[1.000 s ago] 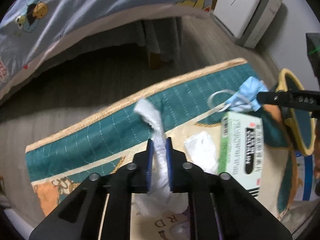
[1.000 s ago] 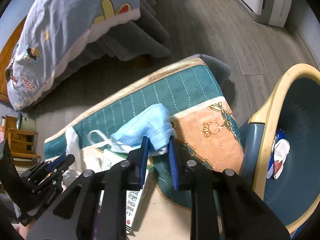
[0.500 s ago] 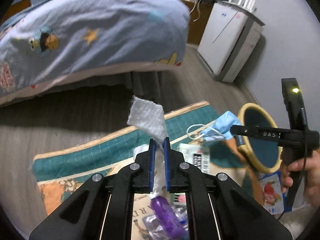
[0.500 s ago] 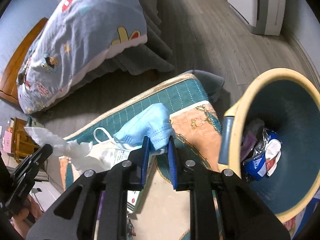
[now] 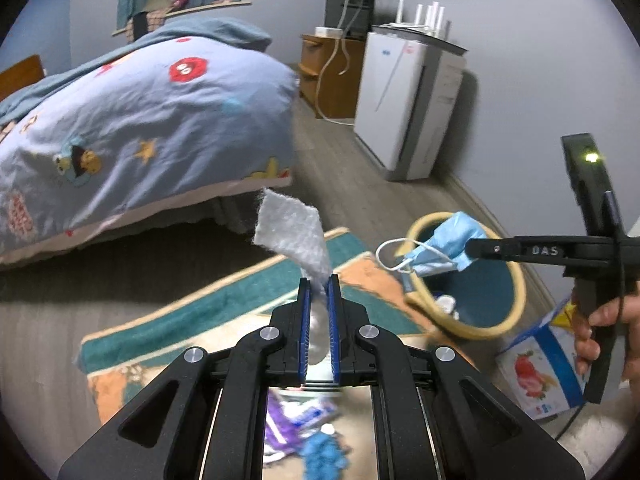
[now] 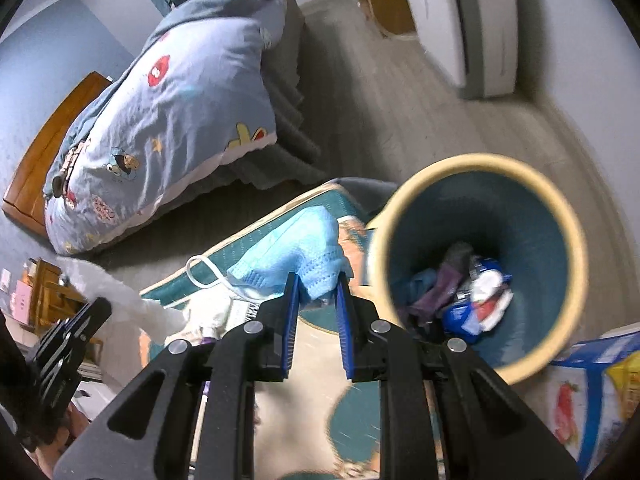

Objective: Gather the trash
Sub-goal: 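Carry the tissue and mask over the bin and open both tools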

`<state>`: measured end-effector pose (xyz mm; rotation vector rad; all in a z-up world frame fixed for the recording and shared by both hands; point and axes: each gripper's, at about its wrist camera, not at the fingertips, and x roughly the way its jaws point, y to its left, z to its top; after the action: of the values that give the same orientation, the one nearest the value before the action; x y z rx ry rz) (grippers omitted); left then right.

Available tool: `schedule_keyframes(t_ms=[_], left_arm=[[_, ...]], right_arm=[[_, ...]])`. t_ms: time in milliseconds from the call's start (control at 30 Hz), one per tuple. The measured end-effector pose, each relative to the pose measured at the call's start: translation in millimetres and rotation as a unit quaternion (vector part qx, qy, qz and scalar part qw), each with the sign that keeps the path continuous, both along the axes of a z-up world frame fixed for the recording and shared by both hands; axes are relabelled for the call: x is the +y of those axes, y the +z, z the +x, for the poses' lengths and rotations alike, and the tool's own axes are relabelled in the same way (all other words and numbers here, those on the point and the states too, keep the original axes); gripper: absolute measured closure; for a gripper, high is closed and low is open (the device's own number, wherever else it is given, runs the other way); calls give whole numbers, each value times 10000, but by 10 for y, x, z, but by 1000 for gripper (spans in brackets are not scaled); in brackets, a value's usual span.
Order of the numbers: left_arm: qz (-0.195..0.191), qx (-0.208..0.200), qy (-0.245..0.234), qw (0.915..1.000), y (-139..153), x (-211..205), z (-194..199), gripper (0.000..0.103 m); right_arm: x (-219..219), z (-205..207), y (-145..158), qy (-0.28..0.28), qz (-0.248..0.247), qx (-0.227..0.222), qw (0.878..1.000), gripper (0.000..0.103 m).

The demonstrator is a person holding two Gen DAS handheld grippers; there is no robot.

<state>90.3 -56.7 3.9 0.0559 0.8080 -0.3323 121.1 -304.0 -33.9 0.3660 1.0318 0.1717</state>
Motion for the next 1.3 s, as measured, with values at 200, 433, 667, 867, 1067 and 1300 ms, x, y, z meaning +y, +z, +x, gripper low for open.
schedule_keyframes(t_ms=[200, 433, 667, 867, 1067, 1300], left_arm=[[145, -135, -410, 9990, 11, -398, -165, 94], [91, -115, -798, 9967, -47, -735, -233, 94], [184, 32, -1208, 9925, -241, -1042, -248, 94], [130, 92, -1454, 9892, -385, -1292, -142, 94], [-22, 232, -1583, 9871, -551, -1537, -32, 94], [-157, 281, -1658, 9856, -642, -1733, 25, 94]], right_arm=[[-376, -308, 92, -392, 116, -108, 9991, 85], [-646, -279, -74, -658, 94, 68, 9978, 85], [-899, -159, -245, -882, -154, 210, 9958, 85], [-1088, -97, -392, -1108, -283, 346, 9928, 85], [-1227, -90, -478, -1296, -484, 446, 9894, 85], [-1384, -135, -521, -1425, -454, 511, 9874, 85]])
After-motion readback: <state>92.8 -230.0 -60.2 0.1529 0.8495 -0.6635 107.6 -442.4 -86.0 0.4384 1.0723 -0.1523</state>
